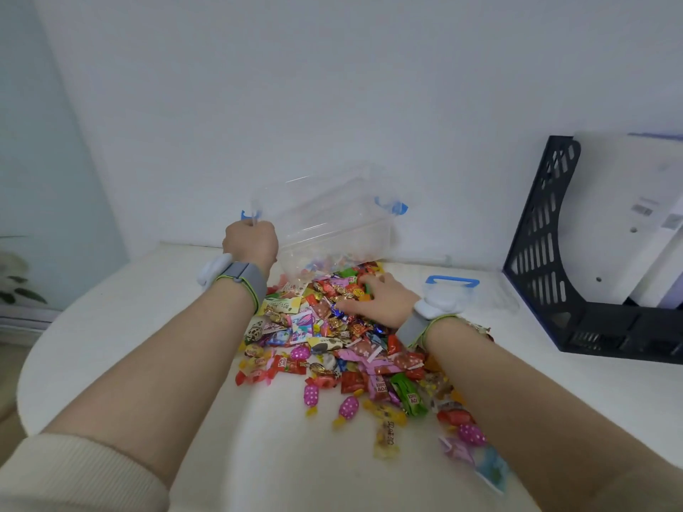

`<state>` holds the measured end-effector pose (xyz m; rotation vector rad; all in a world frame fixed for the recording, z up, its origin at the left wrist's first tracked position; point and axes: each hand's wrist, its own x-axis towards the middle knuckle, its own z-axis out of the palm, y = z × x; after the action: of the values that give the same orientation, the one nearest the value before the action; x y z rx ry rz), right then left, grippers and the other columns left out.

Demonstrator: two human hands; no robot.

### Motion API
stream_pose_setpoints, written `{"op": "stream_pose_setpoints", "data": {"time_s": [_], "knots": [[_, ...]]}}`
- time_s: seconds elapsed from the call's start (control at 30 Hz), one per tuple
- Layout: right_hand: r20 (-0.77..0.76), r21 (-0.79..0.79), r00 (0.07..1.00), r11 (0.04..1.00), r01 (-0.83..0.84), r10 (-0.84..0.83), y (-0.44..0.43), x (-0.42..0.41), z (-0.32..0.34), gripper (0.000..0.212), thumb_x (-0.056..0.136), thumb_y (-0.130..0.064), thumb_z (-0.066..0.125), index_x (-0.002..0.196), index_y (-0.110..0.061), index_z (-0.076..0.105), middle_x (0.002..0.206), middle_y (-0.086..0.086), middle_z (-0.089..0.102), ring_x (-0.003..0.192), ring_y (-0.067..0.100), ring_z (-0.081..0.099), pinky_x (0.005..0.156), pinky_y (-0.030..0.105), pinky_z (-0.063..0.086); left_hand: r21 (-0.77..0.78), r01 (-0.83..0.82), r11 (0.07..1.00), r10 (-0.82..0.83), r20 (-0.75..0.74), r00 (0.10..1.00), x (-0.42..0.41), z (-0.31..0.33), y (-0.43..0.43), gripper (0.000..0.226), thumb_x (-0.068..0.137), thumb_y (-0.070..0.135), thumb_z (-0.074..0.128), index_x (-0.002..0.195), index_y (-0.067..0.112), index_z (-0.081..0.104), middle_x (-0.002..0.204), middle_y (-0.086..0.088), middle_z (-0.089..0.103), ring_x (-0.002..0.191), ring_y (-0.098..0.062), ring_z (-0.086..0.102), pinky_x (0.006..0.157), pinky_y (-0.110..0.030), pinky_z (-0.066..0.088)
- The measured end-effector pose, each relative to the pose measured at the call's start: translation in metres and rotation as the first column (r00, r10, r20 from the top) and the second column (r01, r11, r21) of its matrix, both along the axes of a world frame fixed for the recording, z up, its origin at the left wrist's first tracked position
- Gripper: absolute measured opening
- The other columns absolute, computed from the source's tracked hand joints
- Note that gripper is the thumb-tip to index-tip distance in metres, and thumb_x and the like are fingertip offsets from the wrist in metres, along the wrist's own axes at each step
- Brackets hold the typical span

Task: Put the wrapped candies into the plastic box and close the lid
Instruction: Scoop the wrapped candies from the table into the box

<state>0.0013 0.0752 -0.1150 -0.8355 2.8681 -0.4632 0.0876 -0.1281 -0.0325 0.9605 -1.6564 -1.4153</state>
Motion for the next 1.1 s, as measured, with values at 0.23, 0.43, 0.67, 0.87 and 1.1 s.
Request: {"op": "stream_pose_setpoints", "data": {"time_s": [0.23, 0.43, 0.67, 0.87, 1.1], "knots": [[-0.208, 0.085, 0.978, 0.996, 0.011, 0.006, -0.012, -0.004, -0.019, 0.064, 0.086, -0.063, 0.048, 0.136, -0.024, 0.039, 0.14, 0.015, 0.034, 0.11, 0.035, 0.055, 0.085, 0.038, 0.048, 0.005, -0.032, 0.999, 0.031, 0.002, 1.0, 0.012, -0.004, -0.009, 0.028, 0.08, 0.014, 0.056, 0.056, 0.026, 0.048, 0.061, 0.007, 0.051, 0.067, -0.031, 0.062, 0.072, -0.048, 0.062], [-0.34, 0.007, 0.94, 1.0, -0.003, 0.005, 0.0, -0.003, -0.015, 0.036, 0.092, -0.048, 0.043, 0.108, -0.016, 0.047, 0.103, 0.01, 0.059, 0.085, 0.032, 0.061, 0.071, 0.039, 0.05, -0.071, -0.086, 0.994, 0.09, 0.053, 0.995, 0.014, -0.013, -0.025, 0.007, 0.069, 0.018, 0.049, 0.072, 0.023, 0.053, 0.07, -0.004, 0.056, 0.062, -0.028, 0.056, 0.074, -0.05, 0.059], [-0.414, -0.327, 0.909, 0.924, -0.197, 0.048, 0.003, 0.009, 0.032, 0.02, 0.083, -0.046, 0.052, 0.089, -0.027, 0.052, 0.074, -0.006, 0.062, 0.069, 0.014, 0.059, 0.06, 0.031, 0.047, -0.228, -0.061, 0.972, 0.084, 0.095, 0.992, 0.012, -0.017, -0.02, 0.008, 0.071, 0.014, 0.045, 0.067, 0.018, 0.04, 0.059, 0.0, 0.039, 0.059, -0.025, 0.037, 0.054, -0.027, 0.03], [-0.42, -0.715, 0.891, 0.666, -0.211, -0.169, -0.037, 0.021, 0.092, 0.015, 0.079, -0.042, 0.055, 0.088, -0.03, 0.056, 0.07, -0.012, 0.061, 0.064, 0.007, 0.059, 0.056, 0.023, 0.045, -0.257, 0.013, 0.966, 0.014, 0.102, 0.995, 0.013, -0.018, -0.015, 0.004, 0.073, 0.016, 0.046, 0.074, 0.019, 0.049, 0.07, -0.008, 0.049, 0.064, -0.027, 0.046, 0.06, -0.036, 0.044], [-0.337, -0.249, 0.941, 0.967, -0.053, -0.035, -0.074, -0.01, 0.112, 0.055, 0.076, -0.062, 0.056, 0.116, -0.026, 0.061, 0.104, -0.007, 0.067, 0.102, 0.021, 0.064, 0.064, 0.025, 0.039, -0.338, 0.068, 0.939, -0.051, 0.057, 0.997, 0.022, -0.017, -0.005, 0.029, 0.083, 0.02, 0.053, 0.105, 0.024, 0.072, 0.094, -0.001, 0.067, 0.09, -0.03, 0.063, 0.083, -0.032, 0.049]]}}
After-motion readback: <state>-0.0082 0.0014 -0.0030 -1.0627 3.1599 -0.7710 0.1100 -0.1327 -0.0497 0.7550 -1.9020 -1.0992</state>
